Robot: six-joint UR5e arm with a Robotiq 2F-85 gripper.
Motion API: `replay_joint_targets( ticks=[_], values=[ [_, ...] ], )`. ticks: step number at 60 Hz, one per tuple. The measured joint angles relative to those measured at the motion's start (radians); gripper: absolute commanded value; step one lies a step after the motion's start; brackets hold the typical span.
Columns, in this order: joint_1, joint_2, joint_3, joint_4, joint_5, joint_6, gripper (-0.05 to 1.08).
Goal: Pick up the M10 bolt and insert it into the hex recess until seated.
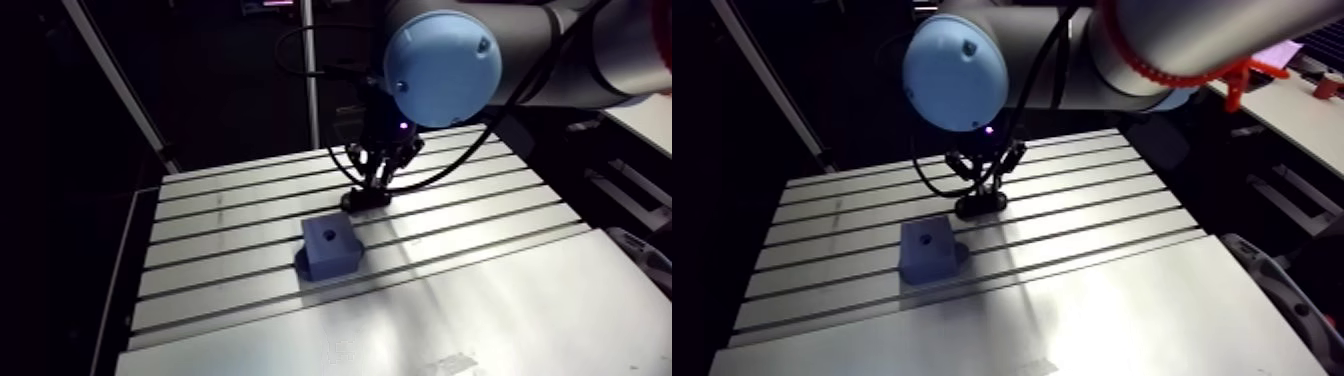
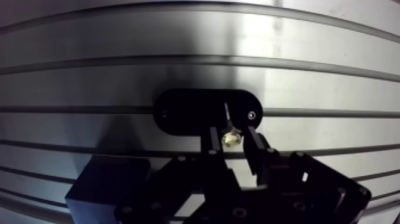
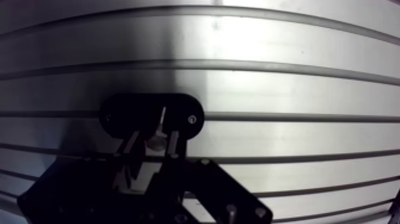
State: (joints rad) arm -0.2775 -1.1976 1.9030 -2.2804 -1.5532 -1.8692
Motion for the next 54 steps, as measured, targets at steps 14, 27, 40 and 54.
replay_joint_targets(
  ticks=[14,27,40,54],
  values=[
    [0.0,0.0,0.0,0.0,0.0,0.0,0.66],
    [0.0,0.0,-0.001,0.0,0.0,0.0,0.66],
    [0.0,0.0,0.0,0.0,0.001,0.001,0.67],
    [0.0,0.0,0.0,0.001,0.002,0.001,0.68]
  ],
)
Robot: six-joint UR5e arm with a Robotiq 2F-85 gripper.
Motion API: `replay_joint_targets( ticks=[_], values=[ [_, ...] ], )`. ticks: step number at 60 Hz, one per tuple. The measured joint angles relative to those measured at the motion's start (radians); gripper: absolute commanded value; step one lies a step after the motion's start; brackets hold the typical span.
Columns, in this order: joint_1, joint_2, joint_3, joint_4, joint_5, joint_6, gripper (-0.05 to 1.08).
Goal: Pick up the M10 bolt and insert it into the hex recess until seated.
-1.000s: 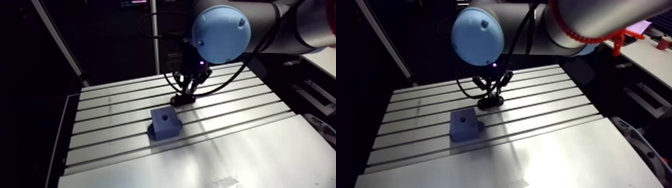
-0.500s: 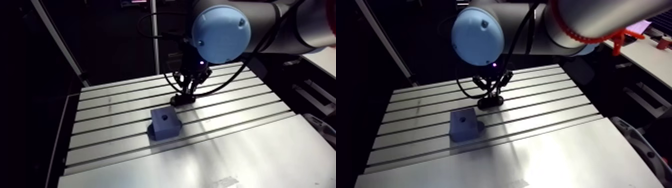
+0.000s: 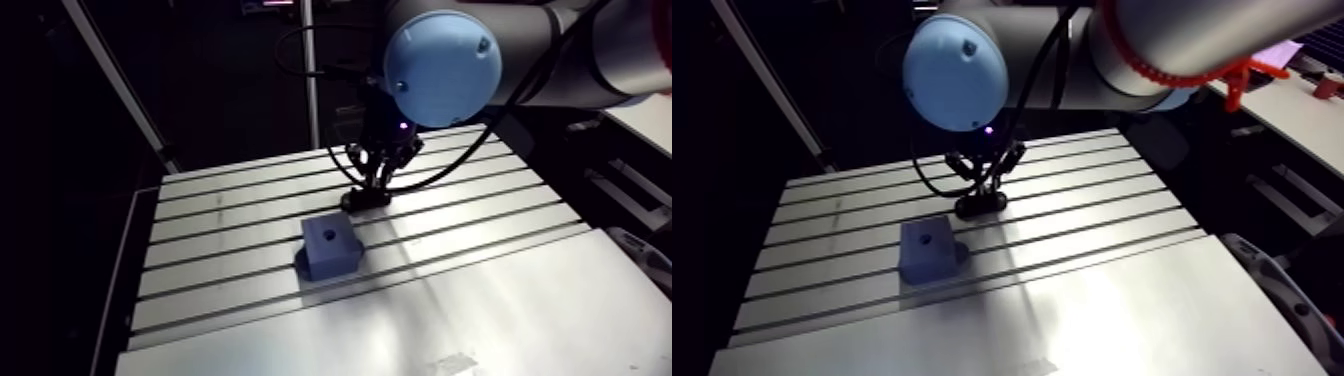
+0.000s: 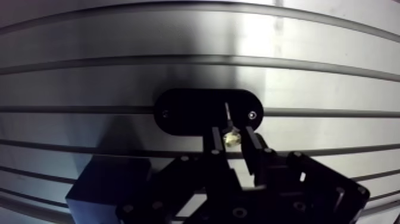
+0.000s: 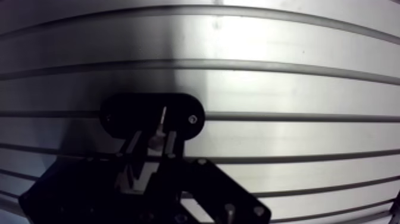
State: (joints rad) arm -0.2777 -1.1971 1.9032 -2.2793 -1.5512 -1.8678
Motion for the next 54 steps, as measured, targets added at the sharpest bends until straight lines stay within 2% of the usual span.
replay_joint_targets(
  ticks=[54],
  values=[
    [0.003,-0.004,-0.002,0.0,0.002,0.0,0.74]
  ],
)
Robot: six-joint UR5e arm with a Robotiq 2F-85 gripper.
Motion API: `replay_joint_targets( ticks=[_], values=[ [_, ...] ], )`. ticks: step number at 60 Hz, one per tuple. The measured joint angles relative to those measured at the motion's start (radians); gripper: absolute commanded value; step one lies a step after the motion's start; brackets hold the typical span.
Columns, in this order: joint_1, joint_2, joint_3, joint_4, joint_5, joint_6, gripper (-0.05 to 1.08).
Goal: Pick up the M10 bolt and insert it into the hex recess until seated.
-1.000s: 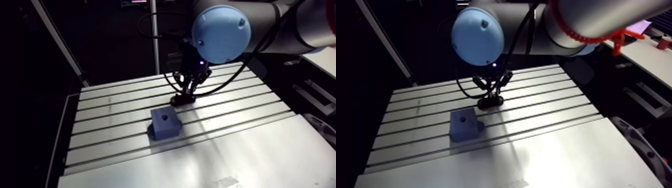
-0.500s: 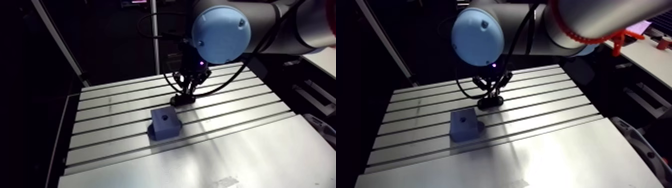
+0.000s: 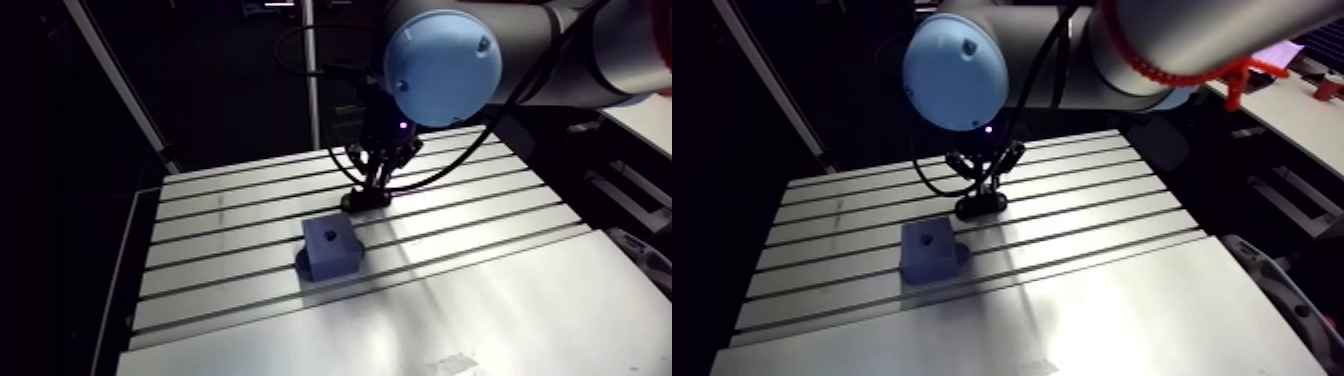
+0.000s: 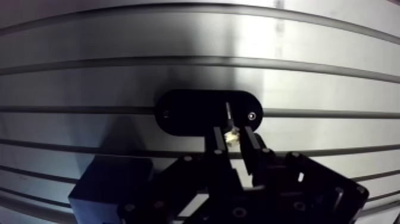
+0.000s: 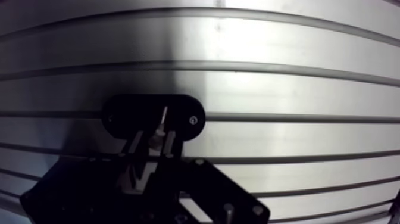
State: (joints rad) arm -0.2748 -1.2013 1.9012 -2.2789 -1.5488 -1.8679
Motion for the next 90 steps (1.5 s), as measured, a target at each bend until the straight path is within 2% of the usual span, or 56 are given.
replay_joint_targets(
  ticks=[21,37,49,60,78,90],
  values=[
    [0.003,-0.019,-0.011,0.004,0.008,-0.001,0.75],
    [0.003,-0.073,-0.026,0.04,0.007,-0.01,0.75],
    [0.0,-0.135,-0.055,0.122,0.005,-0.048,0.75],
    [0.0,-0.184,-0.103,0.261,0.001,-0.112,0.75],
    [0.017,-0.227,-0.176,0.491,-0.025,-0.306,0.75],
    [0.069,-0.229,-0.196,0.562,-0.065,-0.398,0.75]
  ],
)
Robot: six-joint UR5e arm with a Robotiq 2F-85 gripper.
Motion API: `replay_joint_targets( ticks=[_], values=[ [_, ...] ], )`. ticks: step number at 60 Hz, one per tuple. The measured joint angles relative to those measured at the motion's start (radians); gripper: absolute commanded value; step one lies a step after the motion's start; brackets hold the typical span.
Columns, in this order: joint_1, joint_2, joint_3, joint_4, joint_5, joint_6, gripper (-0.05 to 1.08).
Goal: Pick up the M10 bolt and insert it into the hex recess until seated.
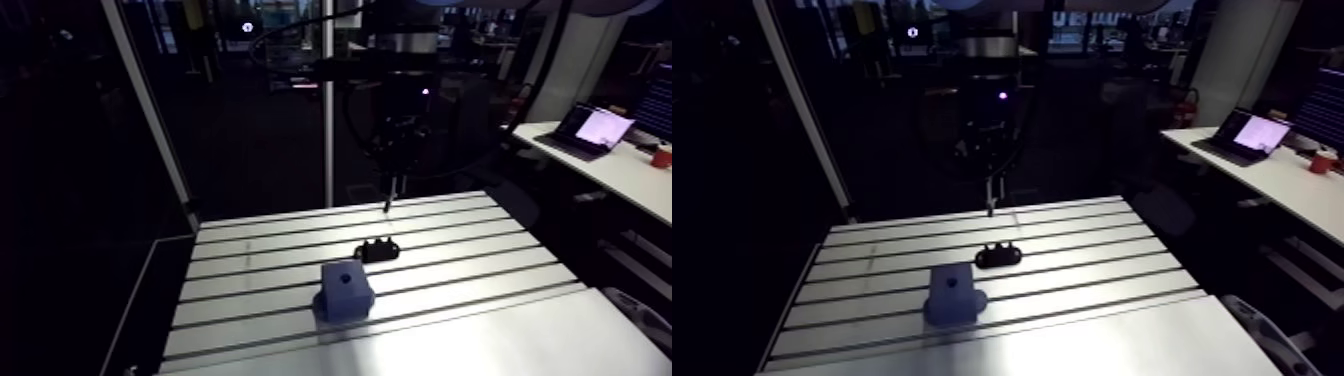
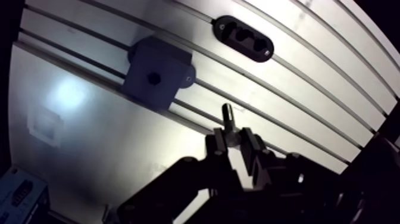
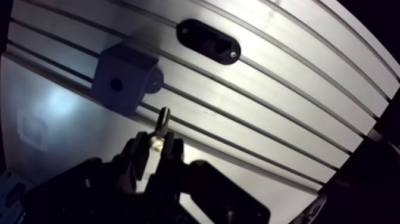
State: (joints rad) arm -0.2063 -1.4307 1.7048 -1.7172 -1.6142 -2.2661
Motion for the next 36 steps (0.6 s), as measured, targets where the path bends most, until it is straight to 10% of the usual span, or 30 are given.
replay_joint_targets(
  ticks=[14,36],
  values=[
    [0.074,0.007,-0.004,0.023,-0.043,-0.037,0.75],
    [0.115,0.009,0.02,0.025,-0.057,-0.028,0.75]
  ],
)
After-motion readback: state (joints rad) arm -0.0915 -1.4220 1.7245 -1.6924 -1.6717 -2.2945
